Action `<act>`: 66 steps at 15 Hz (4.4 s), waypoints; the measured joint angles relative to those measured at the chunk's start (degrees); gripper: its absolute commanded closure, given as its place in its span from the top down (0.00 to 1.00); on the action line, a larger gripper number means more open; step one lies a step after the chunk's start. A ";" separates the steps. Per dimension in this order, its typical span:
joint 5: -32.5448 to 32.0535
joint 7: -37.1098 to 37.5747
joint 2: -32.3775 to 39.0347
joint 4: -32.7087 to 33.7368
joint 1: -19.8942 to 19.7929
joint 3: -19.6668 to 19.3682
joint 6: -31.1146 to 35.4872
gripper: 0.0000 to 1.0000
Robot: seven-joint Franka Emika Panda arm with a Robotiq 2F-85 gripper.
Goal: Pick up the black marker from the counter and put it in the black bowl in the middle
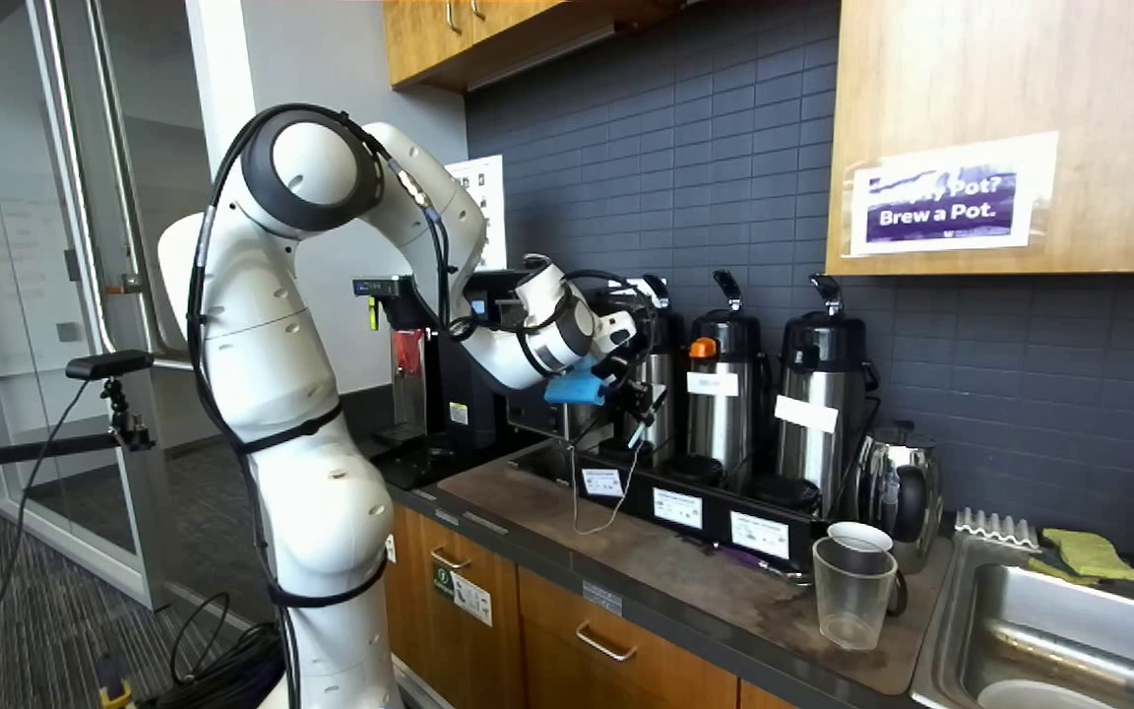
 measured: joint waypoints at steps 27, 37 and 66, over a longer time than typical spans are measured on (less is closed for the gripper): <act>-61.88 59.22 7.44 12.83 -11.88 4.42 9.53 0.03; -88.75 87.67 13.54 15.93 -9.59 4.47 4.12 0.03; -104.94 107.71 20.49 19.14 -8.54 5.58 -3.05 1.00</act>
